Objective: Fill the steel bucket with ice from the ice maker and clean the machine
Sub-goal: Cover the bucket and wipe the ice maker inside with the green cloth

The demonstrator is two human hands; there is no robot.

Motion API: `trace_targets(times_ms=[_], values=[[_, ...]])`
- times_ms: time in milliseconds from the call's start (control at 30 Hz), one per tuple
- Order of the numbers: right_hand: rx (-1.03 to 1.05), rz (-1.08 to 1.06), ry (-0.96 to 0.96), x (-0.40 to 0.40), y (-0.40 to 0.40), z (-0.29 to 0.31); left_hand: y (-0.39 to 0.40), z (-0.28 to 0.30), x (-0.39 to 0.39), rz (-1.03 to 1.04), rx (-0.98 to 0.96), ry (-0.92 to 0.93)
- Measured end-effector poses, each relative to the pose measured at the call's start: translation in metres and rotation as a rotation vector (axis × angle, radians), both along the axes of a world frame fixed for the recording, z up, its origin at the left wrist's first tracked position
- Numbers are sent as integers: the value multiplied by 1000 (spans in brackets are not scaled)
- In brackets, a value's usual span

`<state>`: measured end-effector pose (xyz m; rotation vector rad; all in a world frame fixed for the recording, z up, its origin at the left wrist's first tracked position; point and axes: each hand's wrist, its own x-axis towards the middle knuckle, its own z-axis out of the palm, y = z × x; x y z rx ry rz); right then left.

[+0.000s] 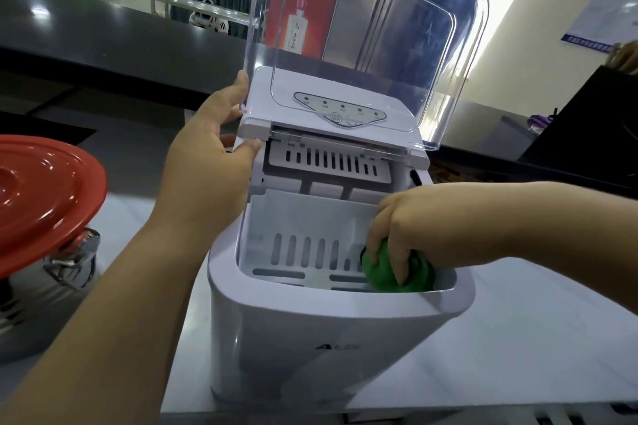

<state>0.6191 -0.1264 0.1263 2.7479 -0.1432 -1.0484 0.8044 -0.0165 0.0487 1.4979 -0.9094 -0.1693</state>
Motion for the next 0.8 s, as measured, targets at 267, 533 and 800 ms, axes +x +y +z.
trace_targets(times_ms=[267, 533, 800], values=[[93, -48, -136, -4, 2, -16, -1, -1, 0, 6, 0, -1], [106, -115, -67, 13, 0, -31, 0, -1, 0, 16, 9, -6], [97, 10, -200, 20, 0, -53, -1, 0, 0, 28, 11, -10]])
